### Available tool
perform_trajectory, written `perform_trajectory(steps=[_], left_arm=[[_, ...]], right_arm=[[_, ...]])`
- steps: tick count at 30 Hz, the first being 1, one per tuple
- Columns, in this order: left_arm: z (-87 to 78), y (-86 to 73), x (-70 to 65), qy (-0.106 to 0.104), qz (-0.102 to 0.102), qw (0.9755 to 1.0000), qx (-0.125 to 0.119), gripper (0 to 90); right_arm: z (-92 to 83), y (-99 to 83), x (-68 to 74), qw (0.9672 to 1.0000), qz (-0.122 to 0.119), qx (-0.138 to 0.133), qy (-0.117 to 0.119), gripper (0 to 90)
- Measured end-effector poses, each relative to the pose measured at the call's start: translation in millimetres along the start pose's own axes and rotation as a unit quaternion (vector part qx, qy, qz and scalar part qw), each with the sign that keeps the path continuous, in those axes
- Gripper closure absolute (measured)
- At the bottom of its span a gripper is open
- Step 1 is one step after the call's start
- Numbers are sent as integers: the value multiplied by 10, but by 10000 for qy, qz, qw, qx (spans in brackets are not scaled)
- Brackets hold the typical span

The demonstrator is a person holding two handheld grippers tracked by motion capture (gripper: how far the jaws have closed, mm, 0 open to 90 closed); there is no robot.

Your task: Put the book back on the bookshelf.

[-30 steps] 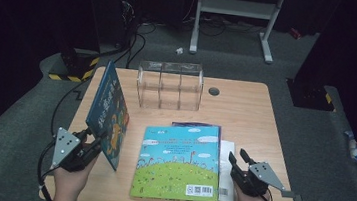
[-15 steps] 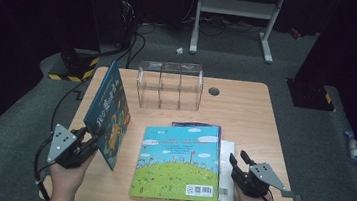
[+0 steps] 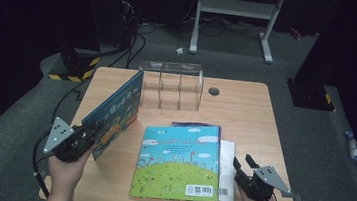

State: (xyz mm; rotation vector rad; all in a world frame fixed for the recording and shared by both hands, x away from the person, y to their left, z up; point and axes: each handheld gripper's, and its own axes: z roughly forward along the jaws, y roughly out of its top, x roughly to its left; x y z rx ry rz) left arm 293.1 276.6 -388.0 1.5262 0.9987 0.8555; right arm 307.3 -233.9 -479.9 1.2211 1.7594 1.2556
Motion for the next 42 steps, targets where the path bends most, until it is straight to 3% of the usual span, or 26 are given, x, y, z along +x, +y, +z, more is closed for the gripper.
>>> perform_trajectory(steps=[6,12,20,29,42], left_arm=[[1,17,-2,30,-118,9999,32,782],[-22,39,-23,142,-99,9998,57,797],[-95,25,94,168,-500,9986,-47,824],[-94,27,66,87,-149,9998,-26,813],[-79,47,94,50,-168,9998,40,801]], right_arm=[[-18,-4,0,10000,-17,-34,-4,519],[-20,1,0,10000,-15,-50,-19,521],[7,3,21,10000,-30,-31,35,520],[29,-4,39,9999,-45,18,97,519],[53,-43,34,9999,20,46,120,509]])
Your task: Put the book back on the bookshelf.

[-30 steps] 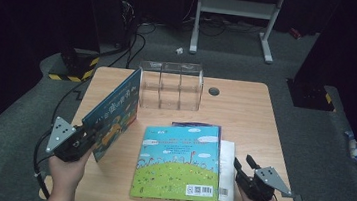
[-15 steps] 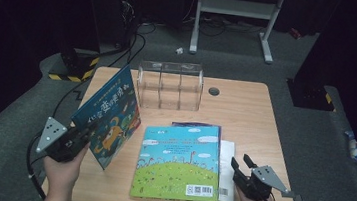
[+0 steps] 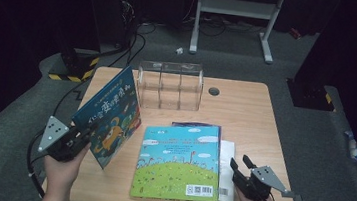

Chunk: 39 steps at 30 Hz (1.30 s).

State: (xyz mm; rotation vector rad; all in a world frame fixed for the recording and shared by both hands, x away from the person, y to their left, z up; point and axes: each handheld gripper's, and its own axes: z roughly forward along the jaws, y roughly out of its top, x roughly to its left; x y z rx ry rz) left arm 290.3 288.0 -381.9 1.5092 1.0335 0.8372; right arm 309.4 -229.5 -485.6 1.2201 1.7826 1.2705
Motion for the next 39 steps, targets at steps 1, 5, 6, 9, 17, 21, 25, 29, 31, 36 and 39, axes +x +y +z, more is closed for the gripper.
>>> perform_trajectory(steps=[1,5,6,9,17,21,25,29,31,36,39], left_arm=[[3,-2,5,-38,-9,10000,-11,800],[29,-24,2,7,27,10000,-94,768],[29,-24,2,7,27,10000,-94,721],[54,-42,-17,79,13,9999,-120,724],[112,-49,-11,92,-42,9999,-126,748],[155,-44,8,65,-88,9999,-25,750],[181,-40,31,-22,-88,9999,-80,737],[211,-32,34,-58,-127,9999,-84,730],[221,-26,31,-95,-153,9998,-100,723],[245,-29,7,-67,-121,9998,-133,724],[244,-44,19,-125,-139,9997,-158,779]], right_arm=[[1,-1,-2,10000,-11,19,-7,507],[14,-8,-2,10000,-3,26,33,496],[14,-8,-2,10000,-3,26,33,496],[22,-14,-7,10000,14,71,56,484],[8,-34,-37,9998,42,197,-49,460],[-19,-48,-44,9997,27,205,-101,465],[-46,-68,-54,9994,19,246,-226,492],[-54,-87,-60,9988,13,358,-338,495],[-45,-95,-62,9982,43,445,-394,488],[-53,-102,-68,9982,82,451,-376,447],[-54,-96,-83,9981,83,457,-393,445]])
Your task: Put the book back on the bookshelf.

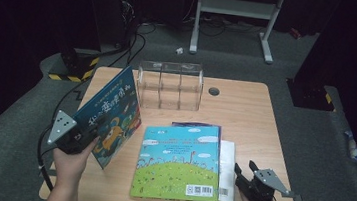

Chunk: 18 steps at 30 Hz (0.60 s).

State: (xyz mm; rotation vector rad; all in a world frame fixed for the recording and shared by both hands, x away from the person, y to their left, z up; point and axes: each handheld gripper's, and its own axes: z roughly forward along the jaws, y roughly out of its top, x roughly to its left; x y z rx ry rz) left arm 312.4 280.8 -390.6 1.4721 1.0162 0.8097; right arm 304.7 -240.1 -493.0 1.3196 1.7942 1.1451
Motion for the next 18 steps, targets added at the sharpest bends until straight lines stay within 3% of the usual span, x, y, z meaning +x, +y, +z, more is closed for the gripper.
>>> perform_trajectory(steps=[6,12,16,18], left_arm=[[-6,-14,-26,113,68,9999,-40,810],[-4,-14,-84,137,245,9996,-32,816],[0,-46,-130,68,289,9994,-158,815],[3,-15,-149,178,193,9997,-26,818]], right_arm=[[28,9,2,10000,26,19,28,440],[77,100,-15,9997,56,102,207,442],[82,100,-45,9987,-310,308,255,441],[93,73,-73,9986,-404,257,220,440]])
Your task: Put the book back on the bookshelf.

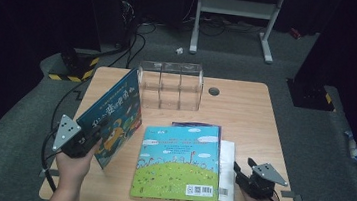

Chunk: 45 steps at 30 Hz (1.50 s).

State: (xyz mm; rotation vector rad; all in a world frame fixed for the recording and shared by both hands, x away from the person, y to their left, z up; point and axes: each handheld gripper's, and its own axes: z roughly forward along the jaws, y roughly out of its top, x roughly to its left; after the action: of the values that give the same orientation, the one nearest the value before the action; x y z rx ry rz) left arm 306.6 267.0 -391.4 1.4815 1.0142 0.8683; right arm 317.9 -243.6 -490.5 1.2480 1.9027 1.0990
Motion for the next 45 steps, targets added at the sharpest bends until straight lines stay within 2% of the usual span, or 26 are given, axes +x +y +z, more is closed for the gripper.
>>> perform_trajectory(steps=[2,6,10,12,17,21,27,32,37,45], left_arm=[[3,41,-17,127,-29,9998,155,823],[-20,17,-21,367,-426,9984,79,827],[-35,19,-29,638,-829,9945,75,830],[-25,43,-51,710,-923,9932,94,832],[49,189,-108,767,-828,9934,184,833],[140,321,-138,726,-622,9950,275,833],[288,474,-93,675,-774,9946,132,833],[530,598,-103,801,-707,9942,115,833],[785,718,-181,866,-555,9947,47,832],[1233,775,-200,1041,-501,9933,90,832]], right_arm=[[5,-32,-34,9999,21,-102,-24,443],[5,-43,-132,9994,194,-256,131,451],[-14,-64,-170,9986,252,-373,289,463],[-22,-54,-183,9982,235,-408,372,465],[-90,2,-172,9974,273,-553,375,467],[-132,25,-147,9972,205,-636,335,470],[-97,-14,-147,9976,268,-546,342,473],[-91,-25,-143,9977,236,-530,355,473],[-99,-26,-155,9977,268,-542,321,474],[-127,-40,-180,9974,278,-601,293,479]])
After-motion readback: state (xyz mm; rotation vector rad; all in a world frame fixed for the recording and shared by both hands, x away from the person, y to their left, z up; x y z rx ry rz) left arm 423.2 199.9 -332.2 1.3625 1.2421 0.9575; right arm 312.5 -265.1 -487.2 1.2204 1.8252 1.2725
